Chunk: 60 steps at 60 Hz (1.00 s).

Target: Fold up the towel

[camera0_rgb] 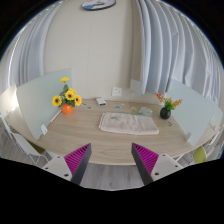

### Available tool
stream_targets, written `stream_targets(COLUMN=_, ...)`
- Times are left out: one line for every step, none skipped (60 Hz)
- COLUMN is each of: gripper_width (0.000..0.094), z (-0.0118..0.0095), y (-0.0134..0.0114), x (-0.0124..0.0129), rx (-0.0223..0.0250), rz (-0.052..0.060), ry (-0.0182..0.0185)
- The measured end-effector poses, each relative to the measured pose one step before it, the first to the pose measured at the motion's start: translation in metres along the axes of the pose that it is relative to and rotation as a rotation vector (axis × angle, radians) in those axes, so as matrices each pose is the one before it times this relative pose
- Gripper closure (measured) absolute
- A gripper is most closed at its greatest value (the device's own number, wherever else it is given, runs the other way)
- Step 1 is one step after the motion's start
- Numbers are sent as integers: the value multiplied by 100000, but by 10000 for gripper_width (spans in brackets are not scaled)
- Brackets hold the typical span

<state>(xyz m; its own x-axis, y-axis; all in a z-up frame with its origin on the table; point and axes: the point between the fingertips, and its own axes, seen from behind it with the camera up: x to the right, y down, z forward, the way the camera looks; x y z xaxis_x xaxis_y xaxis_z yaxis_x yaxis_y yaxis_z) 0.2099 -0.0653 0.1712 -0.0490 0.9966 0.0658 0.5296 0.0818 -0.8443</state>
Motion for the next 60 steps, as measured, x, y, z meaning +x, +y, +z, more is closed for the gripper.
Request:
stream_targets(gripper_width=80, z=56, y=29, x=-328, rx=-109, rz=-348, ry=-776)
stream_targets(gripper_width=82, z=130, y=-7, x=-409, rx=-52, rz=-419, ry=-657)
stream_targets(gripper_width=82, z=147, y=8, x=-490, rx=-101, rz=-431, ry=-634)
stream_targets(gripper_width=82, z=194, y=8, x=-482, rx=-114, rz=-330, ry=-501)
stream_targets(gripper_width=82, z=198, y=-13, x=-481, rx=-179, rz=-248, ry=-421)
stream_targets(gripper_width=80, z=-222, y=-36, x=171, rx=-263, rz=103, ry=-471)
stream_targets(gripper_width=81, z=584, y=-107, x=-1190, rx=-255, rz=-137, ry=-308)
stream_targets(gripper_width=78, z=247, y=-98, x=-589, rx=-89, rz=-69, ry=-481)
stream_targets(gripper_width=78, z=277, y=-128, x=-548, rx=-3, rz=-6, ry=-466)
stream_targets(gripper_width=78, z=240, y=-153, x=-502, rx=91, rz=69, ry=-320)
stream_targets(gripper_width=78, z=204, y=-153, x=-435, rx=157, rz=-28, ry=-231)
stream_targets(gripper_width=78, z=239, y=-162, x=-374, rx=252, rz=-158, ry=-203)
stream_targets(gripper_width=78, z=247, y=-177, x=-355, rx=290, rz=-236, ry=-65)
stream_targets(gripper_width=82, z=249, y=-170, x=-322, rx=331, rz=-201, ry=25)
stream_targets(gripper_width=78, z=271, y=-149, x=-288, rx=255, rz=-104, ry=109)
stream_targets(gripper_width=80, z=321, y=-177, x=-305, rx=162, rz=-45, ry=71)
stream_targets(gripper_width=82, z=356, y=-151, x=-319, rx=169, rz=68, ry=-15)
stream_targets(gripper_width=81, z=371, y=-152, x=-325, rx=168, rz=153, ry=-139)
stream_targets(gripper_width=80, z=400, y=-163, x=-330, rx=162, rz=120, ry=-131)
stream_targets(gripper_width=81, z=426, y=-159, x=-251, rx=68, rz=41, ry=-88)
stream_targets(gripper_width=83, z=448, y=-159, x=-220, rx=60, rz=41, ry=29)
stream_targets(gripper_width=81, z=481, y=-133, x=-144, rx=46, rz=143, ry=187)
stream_targets(gripper_width=80, z=483, y=-164, x=-129, rx=87, rz=201, ry=296)
stream_targets(gripper_width=83, z=517, y=-183, x=-76, rx=125, rz=148, ry=267)
stream_targets(gripper_width=83, z=556, y=-187, x=-175, rx=164, rz=42, ry=257)
stream_targets(gripper_width=82, z=579, y=-170, x=-149, rx=152, rz=0, ry=204)
stream_targets(gripper_width=83, z=614, y=-175, x=-81, rx=141, rz=38, ry=249)
stream_targets(gripper_width=80, z=674, y=-163, x=-55, rx=95, rz=-16, ry=329)
stream_targets(gripper_width=80, z=723, y=-169, x=-31, rx=3, rz=-57, ry=422)
stream_targets(gripper_width=81, z=727, y=-172, x=-1, rx=59, rz=-180, ry=536)
stream_targets(gripper_width=81, z=752, y=-194, x=17, rx=176, rz=-213, ry=576)
stream_targets(gripper_width=81, z=798, y=-222, x=65, rx=306, rz=-117, ry=685)
stream_targets(gripper_width=81, z=792, y=-216, x=99, rx=444, rz=-8, ry=798)
stream_targets(gripper_width=81, z=822, y=-194, x=79, rx=370, rz=-55, ry=750)
stream_targets(gripper_width=81, z=813, y=-209, x=122, rx=316, rz=-238, ry=679)
stream_targets(gripper_width=81, z=840, y=-146, x=83, rx=368, rz=-351, ry=647)
stream_targets(gripper_width=79, z=833, y=-148, x=62, rx=321, rz=-298, ry=735)
stream_targets(gripper_width=82, z=844, y=-146, x=132, rx=327, rz=-238, ry=756)
stream_targets(gripper_width=82, z=865, y=-112, x=82, rx=266, rz=-204, ry=734)
stream_targets(gripper_width=83, z=870, y=-69, x=39, rx=97, rz=-193, ry=580)
stream_targets(gripper_width=85, z=860, y=-32, x=14, rx=-7, rz=-170, ry=374)
stream_targets(gripper_width=83, z=861, y=-59, x=-5, rx=-22, rz=-148, ry=247)
stream_targets(gripper_width=83, z=839, y=-65, x=58, rx=-16, rz=-134, ry=244)
stream_targets(gripper_width=85, z=870, y=-47, x=91, rx=-31, rz=-26, ry=247)
stream_targets(gripper_width=85, z=852, y=21, x=86, rx=-172, rz=-11, ry=338)
stream_targets(gripper_width=83, z=888, y=110, x=86, rx=-436, rz=107, ry=319)
stream_targets(gripper_width=85, z=877, y=149, x=59, rx=-739, rz=188, ry=189)
stream_targets(gripper_width=82, z=859, y=176, x=67, rx=-892, rz=272, ry=115)
stream_targets(gripper_width=84, z=848, y=154, x=63, rx=-775, rz=309, ry=133)
stream_targets(gripper_width=83, z=811, y=120, x=55, rx=-1060, rz=170, ry=529)
stream_targets(gripper_width=84, z=918, y=157, x=226, rx=-291, rz=504, ry=119)
stream_targets(gripper_width=84, z=756, y=128, x=92, rx=-926, rz=126, ry=561)
stream_targets(gripper_width=84, z=780, y=127, x=113, rx=-447, rz=100, ry=298)
stream_targets(gripper_width=85, z=793, y=104, x=126, rx=-431, rz=-73, ry=383)
stream_targets(gripper_width=85, z=727, y=158, x=170, rx=-514, rz=-112, ry=472)
stream_targets(gripper_width=85, z=762, y=181, x=140, rx=-614, rz=-54, ry=414)
stream_targets(gripper_width=85, z=714, y=194, x=130, rx=-592, rz=-65, ry=293)
stream_targets(gripper_width=84, z=689, y=156, x=-9, rx=-280, rz=-45, ry=166)
stream_targets(gripper_width=86, z=610, y=167, x=59, rx=-470, rz=-90, ry=-24)
stream_targets(gripper_width=84, z=571, y=154, x=64, rx=-516, rz=115, ry=-8)
